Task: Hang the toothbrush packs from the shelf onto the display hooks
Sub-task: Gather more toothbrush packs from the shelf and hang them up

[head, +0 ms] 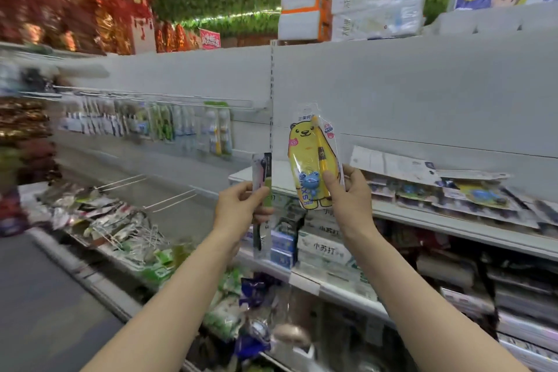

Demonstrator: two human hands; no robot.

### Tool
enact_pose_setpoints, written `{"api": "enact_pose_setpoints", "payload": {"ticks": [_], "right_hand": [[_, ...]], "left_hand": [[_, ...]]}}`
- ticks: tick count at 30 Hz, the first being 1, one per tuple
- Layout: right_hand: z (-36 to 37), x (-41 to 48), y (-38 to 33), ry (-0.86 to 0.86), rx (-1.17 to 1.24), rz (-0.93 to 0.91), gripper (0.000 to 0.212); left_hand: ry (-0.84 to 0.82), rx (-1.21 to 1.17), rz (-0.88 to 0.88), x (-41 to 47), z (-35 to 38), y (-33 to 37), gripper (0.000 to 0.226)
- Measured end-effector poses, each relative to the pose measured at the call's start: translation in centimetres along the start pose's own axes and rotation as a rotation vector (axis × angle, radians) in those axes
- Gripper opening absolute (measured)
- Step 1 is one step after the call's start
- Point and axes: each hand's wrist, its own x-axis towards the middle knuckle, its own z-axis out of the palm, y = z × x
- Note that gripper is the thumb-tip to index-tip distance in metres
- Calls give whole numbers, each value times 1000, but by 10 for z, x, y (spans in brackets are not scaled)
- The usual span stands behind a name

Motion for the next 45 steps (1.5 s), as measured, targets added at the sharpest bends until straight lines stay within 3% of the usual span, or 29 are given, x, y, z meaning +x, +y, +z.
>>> {"api": "enact_pose_setpoints", "payload": {"ticks": [7,12,15,17,20,21,25,27,29,31,36,39,45], "right_hand": [[128,6,9,-78,40,-15,20],[224,22,37,-158,54,-21,18],[286,36,57,-190,67,-38,27],[328,46,71,-213,95,-45,26],[388,66,88,-230,134,-35,26],[407,73,92,-234,141,-25,25],[471,107,108,-227,130,-12,23],[499,120,117,-223,133,-4,22],[524,129,128,-220,147,17,21],[550,134,141,-221,142,40,18],[616,150,169,-188,94,37,17],[658,159,183,-146,69,23,19],[749,176,210,49,14,3,20]], "left_hand": [[33,-22,24,45,-118,-15,13],[74,-84,-34,79,-186,-23,66],[122,-54,-64,110,-229,-29,78],[163,59,-55,133,-256,-32,61],[187,240,5,179,-302,-40,8],[179,293,21,196,-317,-42,10],[172,418,120,257,-368,-52,59],[197,431,78,283,-391,-58,86],[233,453,6,305,-412,-67,98],[272,433,-54,327,-432,-77,91],[279,227,-84,384,-486,-106,35],[219,-10,-101,419,-517,-115,27],[74,87,-37,500,-585,-120,19]]}}
